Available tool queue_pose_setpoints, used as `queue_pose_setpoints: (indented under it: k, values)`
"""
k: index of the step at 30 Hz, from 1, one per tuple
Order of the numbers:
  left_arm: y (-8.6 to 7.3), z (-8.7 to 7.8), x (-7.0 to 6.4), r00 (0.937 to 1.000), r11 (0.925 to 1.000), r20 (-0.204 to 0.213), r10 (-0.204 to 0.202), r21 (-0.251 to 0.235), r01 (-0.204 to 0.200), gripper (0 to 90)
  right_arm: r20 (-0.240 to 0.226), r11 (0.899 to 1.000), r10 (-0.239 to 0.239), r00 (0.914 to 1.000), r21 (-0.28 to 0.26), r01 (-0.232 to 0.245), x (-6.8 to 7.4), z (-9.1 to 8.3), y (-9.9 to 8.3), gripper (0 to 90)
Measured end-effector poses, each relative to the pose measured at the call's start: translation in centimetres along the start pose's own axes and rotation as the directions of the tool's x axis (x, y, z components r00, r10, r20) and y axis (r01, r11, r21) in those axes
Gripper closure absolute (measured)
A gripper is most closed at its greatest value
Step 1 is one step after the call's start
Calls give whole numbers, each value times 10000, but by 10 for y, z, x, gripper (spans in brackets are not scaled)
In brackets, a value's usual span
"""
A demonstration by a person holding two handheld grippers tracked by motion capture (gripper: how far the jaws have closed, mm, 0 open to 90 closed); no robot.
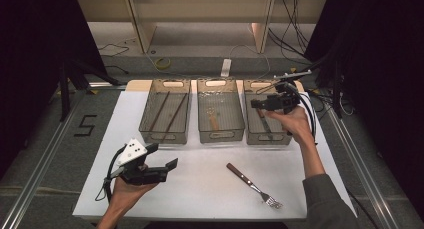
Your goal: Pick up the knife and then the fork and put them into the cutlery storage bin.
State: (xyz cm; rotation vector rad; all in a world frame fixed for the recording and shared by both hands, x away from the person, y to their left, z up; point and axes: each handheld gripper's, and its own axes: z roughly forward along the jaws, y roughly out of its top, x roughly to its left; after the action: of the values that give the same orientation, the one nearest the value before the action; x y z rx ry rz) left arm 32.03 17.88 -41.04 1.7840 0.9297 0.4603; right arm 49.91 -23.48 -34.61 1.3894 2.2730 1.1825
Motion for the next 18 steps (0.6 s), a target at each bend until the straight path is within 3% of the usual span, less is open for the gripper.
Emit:
queue_pose_setpoints:
  k: [4,5,7,13,18]
  values:
    - [0,0,0,10000,10000,-12,2,-23,-2,154,-19,9985,-533,9986,-125,533,16,-11,-10,203]
    - [0,0,0,10000,10000,-8,-19,-47,19,154,-117,9964,-841,9964,-104,840,27,-18,-16,207]
    - [0,0,0,10000,10000,-7,-12,-59,12,154,-143,9955,-948,9954,-82,947,31,-21,-18,207]
    - [0,0,0,10000,10000,5,-17,-30,17,154,-498,9861,-1660,9849,-159,1654,61,-38,-35,203]
    - [0,0,0,10000,10000,13,35,-2,-35,154,-575,9802,-1978,9785,-83,1977,74,-42,-45,203]
